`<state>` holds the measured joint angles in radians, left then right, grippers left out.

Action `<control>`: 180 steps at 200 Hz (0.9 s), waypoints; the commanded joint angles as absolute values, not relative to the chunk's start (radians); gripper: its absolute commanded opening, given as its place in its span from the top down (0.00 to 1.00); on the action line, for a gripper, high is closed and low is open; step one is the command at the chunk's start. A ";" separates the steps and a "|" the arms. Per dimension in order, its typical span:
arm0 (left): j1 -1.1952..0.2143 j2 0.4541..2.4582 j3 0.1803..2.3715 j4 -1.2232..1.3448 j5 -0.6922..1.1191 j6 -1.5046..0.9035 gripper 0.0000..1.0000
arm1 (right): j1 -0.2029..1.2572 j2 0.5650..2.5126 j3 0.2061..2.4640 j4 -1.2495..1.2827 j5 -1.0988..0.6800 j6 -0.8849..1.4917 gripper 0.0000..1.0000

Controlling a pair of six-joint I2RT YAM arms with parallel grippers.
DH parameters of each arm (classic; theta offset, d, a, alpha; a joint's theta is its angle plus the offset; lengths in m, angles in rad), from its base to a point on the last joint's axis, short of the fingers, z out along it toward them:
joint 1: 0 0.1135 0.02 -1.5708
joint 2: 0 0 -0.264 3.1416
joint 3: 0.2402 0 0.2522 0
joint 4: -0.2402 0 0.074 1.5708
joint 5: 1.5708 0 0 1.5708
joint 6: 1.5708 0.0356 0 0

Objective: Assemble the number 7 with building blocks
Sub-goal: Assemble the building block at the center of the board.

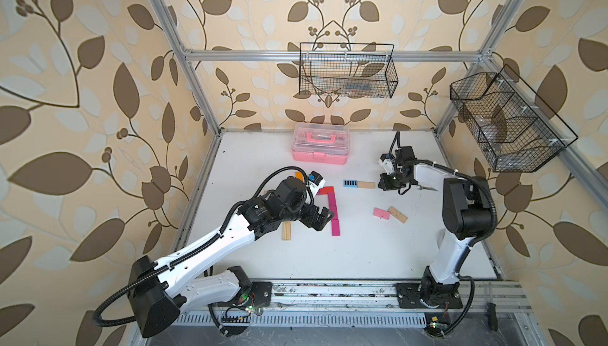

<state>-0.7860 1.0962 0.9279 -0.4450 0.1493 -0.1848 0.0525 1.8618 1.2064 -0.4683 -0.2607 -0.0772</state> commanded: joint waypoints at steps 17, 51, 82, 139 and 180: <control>-0.789 1.138 0.975 -0.437 0.110 -0.186 0.01 | 0.087 1.689 1.182 -0.533 -0.180 -0.097 0.80; -0.790 1.146 0.980 -0.422 0.119 -0.184 0.01 | 0.070 1.577 1.075 -0.563 -0.160 -0.022 0.70; -0.789 1.152 0.977 -0.413 0.145 -0.176 0.01 | 0.085 1.448 0.887 -0.487 -0.091 0.110 0.58; -0.790 1.144 0.969 -0.390 0.212 -0.165 0.01 | 0.032 1.243 0.655 -0.390 0.005 0.265 0.17; -0.789 1.092 0.941 -0.381 0.201 -0.167 0.01 | -0.032 1.290 0.660 -0.370 -0.116 0.218 0.24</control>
<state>-0.7860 1.1481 0.9394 -0.4183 0.1844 -0.1833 -0.0158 1.2510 0.6540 -0.3985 -0.0494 0.2302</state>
